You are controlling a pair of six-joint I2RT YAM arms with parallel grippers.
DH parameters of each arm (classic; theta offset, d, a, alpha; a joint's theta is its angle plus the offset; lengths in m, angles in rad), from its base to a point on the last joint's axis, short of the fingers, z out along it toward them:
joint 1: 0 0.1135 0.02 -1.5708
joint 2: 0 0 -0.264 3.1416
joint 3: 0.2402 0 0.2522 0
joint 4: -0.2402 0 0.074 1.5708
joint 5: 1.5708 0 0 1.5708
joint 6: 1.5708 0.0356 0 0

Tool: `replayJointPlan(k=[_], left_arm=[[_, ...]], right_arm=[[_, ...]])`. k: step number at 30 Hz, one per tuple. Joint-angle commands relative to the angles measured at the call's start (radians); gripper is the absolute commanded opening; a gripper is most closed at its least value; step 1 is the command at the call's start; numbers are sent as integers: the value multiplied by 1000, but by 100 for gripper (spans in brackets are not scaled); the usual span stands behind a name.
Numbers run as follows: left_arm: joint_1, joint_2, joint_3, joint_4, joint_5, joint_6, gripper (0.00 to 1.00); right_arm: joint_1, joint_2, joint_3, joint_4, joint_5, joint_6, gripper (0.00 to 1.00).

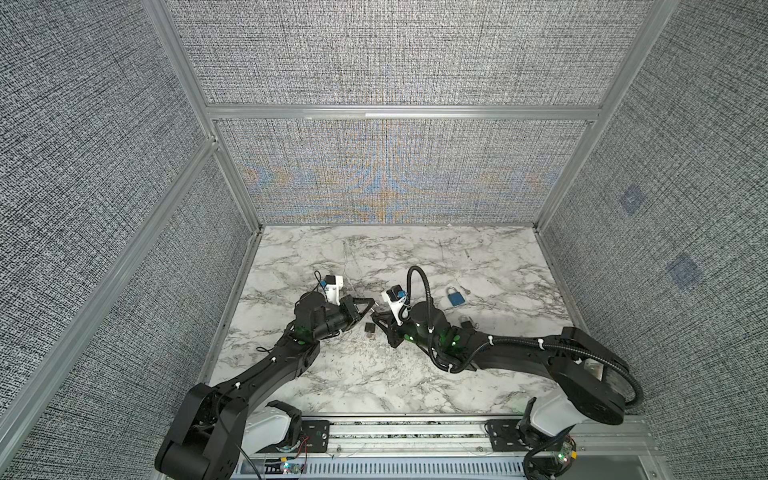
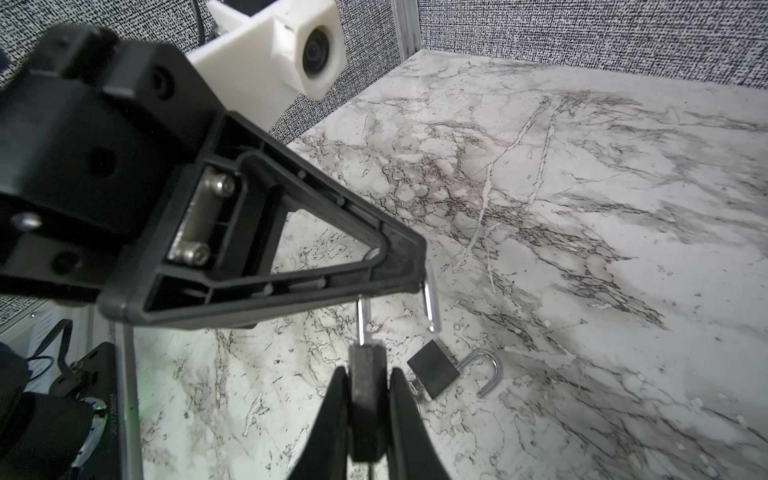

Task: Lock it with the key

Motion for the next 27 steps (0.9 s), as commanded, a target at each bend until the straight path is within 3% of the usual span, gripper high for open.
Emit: replayJointPlan(k=[1,7,12,13,15,20,23,27], left_arm=[[-2,-5,-2,36,31,-8,0],[-2,-16,-3,27,29,-4,0],[1,-38,25,-61,-2,46,0],[3,-48,35,-87,-15,63,18],[8,-76,46,-139,-51,116,34],[14,-155,32,-189,-124,255,45],[14,-166,38,-165,-58,308,45],[6,-145,50,-73,119,343,42]], right_arm=[[-6,-1,5,17,28,24,0],[-21,-30,-20,26,13,54,0],[-60,-96,-32,-44,-113,85,0],[-69,-116,-33,-74,-146,87,0],[-85,-155,-40,-130,-201,91,0],[-144,-281,-98,-198,-424,142,0],[-156,-342,-116,-264,-490,140,0],[-158,-378,-102,-383,-546,119,0]])
